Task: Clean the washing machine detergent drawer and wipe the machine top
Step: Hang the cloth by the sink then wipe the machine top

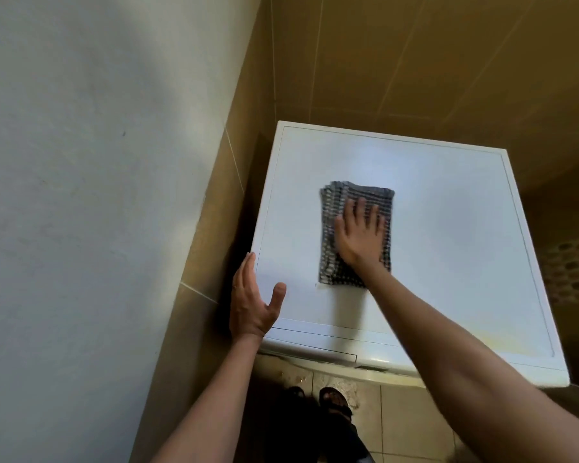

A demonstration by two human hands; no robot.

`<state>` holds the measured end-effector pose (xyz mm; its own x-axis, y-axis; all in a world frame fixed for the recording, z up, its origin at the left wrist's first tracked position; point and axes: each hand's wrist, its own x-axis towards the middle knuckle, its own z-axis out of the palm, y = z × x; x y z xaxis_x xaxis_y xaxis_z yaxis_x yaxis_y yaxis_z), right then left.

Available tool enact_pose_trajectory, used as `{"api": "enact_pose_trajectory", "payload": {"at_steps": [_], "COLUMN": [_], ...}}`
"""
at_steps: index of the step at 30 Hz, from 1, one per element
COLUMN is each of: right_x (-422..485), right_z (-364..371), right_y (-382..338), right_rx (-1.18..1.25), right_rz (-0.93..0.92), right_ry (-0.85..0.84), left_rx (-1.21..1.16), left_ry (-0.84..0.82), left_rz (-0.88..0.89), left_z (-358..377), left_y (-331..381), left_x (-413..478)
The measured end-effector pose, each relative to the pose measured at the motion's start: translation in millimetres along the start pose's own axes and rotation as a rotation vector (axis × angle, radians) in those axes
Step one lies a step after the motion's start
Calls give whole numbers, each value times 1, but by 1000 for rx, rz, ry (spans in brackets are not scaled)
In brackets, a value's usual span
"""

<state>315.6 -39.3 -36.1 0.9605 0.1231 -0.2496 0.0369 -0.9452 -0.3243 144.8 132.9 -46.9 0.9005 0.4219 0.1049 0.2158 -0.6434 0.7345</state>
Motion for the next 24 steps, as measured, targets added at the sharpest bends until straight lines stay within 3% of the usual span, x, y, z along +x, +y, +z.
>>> {"api": "enact_pose_trajectory", "payload": {"at_steps": [7,12,17,24], "right_x": [-65,-122,-134,-87], "right_z": [48,58,29,-16], "right_y": [-67,-34,51,126], "right_rx": [-244,-234,-252,-106], "right_rz": [-506,-574,-410,135], "right_ry": [-83,-96,-59,107], "left_rx": [4,16,90,147], "left_ry": [16,26,-14,-59], "left_rz": [3,-34,-30,9], "left_z": [0,-3,0,2], "left_y": [-2,-3,1,-3], "left_x": [1,1,0,0]}}
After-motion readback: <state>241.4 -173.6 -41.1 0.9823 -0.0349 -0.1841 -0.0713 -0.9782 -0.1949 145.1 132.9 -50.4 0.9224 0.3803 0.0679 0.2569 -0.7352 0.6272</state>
